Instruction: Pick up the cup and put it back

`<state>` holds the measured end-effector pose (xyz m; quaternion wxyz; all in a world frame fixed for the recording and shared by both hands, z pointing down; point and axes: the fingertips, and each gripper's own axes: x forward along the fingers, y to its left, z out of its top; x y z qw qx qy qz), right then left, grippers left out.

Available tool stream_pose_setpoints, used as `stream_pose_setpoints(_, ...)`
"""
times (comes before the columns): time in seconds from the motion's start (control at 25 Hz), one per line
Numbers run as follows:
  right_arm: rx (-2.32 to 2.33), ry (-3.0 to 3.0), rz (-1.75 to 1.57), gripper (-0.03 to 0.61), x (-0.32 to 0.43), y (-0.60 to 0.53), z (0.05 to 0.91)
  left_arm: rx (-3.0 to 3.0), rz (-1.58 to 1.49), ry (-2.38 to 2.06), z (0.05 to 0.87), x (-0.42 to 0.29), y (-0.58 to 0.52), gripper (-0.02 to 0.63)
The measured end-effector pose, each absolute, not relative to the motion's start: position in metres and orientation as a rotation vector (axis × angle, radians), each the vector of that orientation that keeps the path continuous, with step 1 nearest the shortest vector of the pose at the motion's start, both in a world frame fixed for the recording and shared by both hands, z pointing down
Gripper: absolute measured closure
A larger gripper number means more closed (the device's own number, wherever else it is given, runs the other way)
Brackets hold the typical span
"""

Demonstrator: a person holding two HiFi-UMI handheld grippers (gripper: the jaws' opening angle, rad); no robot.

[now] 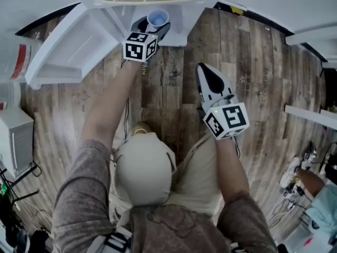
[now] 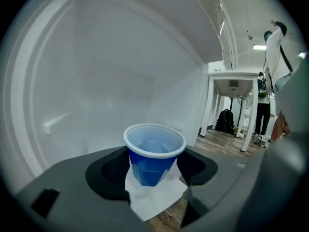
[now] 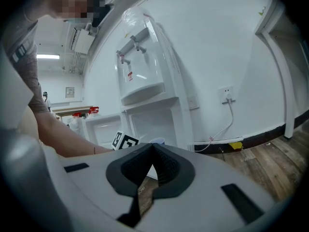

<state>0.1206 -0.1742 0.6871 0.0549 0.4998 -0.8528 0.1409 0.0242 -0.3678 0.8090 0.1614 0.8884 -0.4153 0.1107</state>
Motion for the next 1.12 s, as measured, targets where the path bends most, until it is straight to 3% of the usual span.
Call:
stream_pose_setpoints(0.76,1.478,-2.572,0.431,0.575,0.116,-0.174,0.702,2.581,0.212,-1.153,0.683,-0.017,-0.273,0.311)
stream_pose_setpoints(1.12,1.479,-2.602,0.465,0.575,0.107,-0.181,0.703,2.597,0.235,-1.122,0.665,-0.021,-0.208,0.313)
